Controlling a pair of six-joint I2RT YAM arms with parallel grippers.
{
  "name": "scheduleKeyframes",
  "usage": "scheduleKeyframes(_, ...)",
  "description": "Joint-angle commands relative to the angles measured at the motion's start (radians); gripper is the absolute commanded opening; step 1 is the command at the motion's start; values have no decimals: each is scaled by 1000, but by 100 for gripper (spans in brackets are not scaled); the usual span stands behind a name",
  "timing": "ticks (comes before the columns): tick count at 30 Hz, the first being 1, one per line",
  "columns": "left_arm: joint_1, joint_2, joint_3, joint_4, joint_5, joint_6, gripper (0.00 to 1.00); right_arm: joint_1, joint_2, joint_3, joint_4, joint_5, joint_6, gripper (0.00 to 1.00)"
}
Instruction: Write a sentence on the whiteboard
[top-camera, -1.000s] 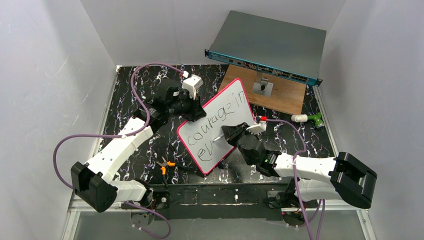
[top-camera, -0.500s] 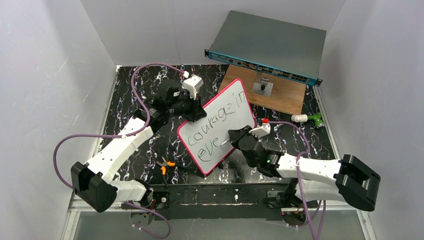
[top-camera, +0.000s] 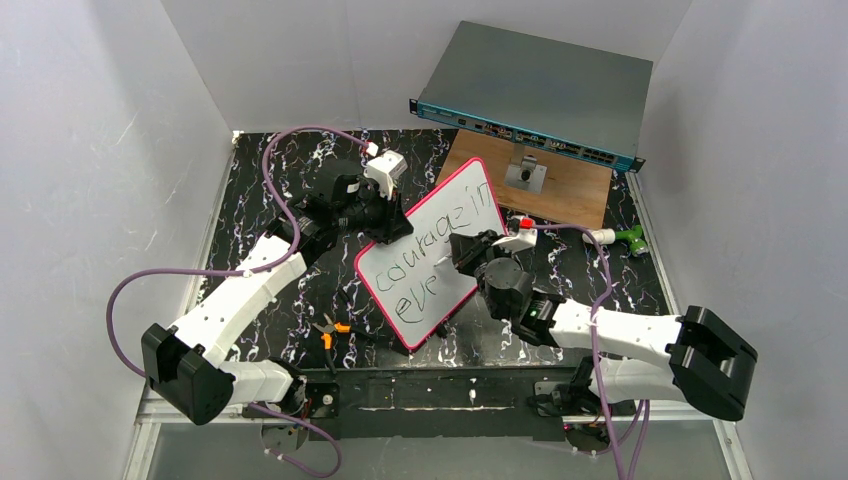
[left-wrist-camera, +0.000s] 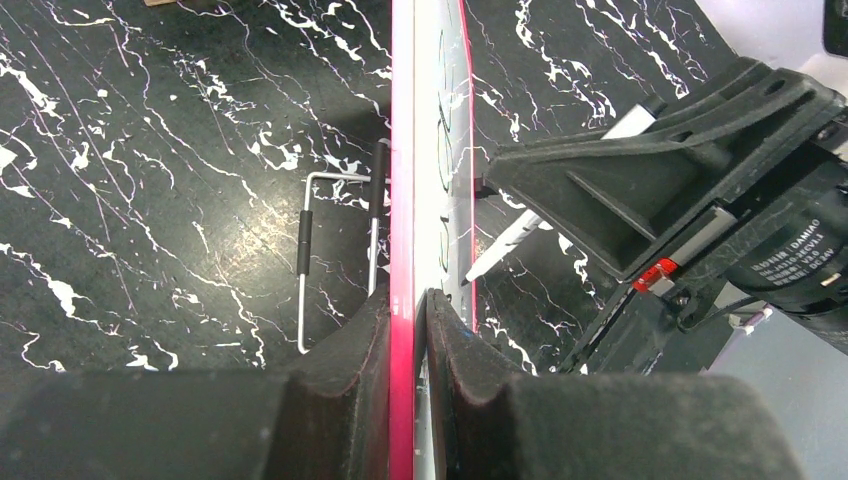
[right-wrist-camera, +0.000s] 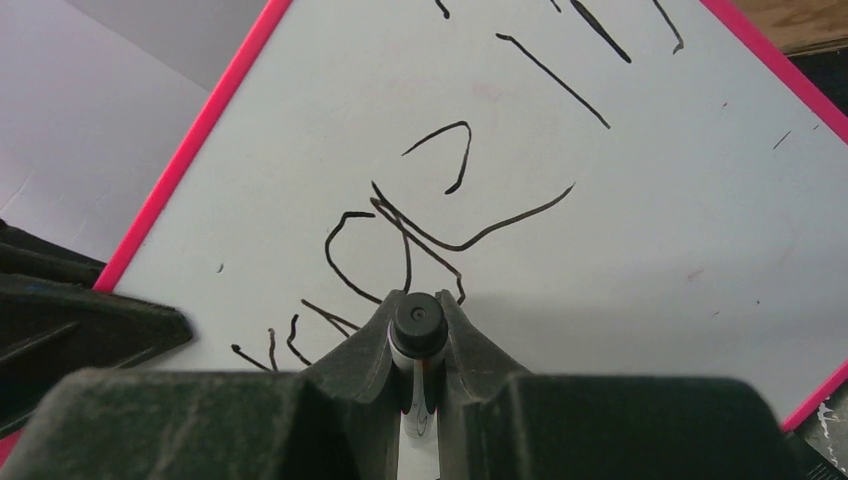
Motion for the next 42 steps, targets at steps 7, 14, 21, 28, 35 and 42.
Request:
scheduleKeyframes(7, 1, -34, -2, -28, -44, 69, 0, -19, 23, 0, 9, 37, 80, 1)
scheduleKeyframes(14, 1, -22, -3, -10, -36, 65, 0, -19, 17, -48, -134, 67, 183, 1)
scheduleKeyframes(21, 1, -22, 3, -10, -35, 66, 0, -19, 29, -37, -184, 52, 196, 1)
scheduleKeyframes(28, 1, -25, 0, -13, -34, 65, 0, -19, 32, 12, -160, 37, 132, 1)
scheduleKeyframes(35, 1, -31, -7, -12, -35, 65, 0, -19, 25, 73, -147, 44, 96, 1)
scheduleKeyframes(42, 1, -23, -4, -5, -35, 62, 0, -19, 20, 105, -145, 58, 79, 1)
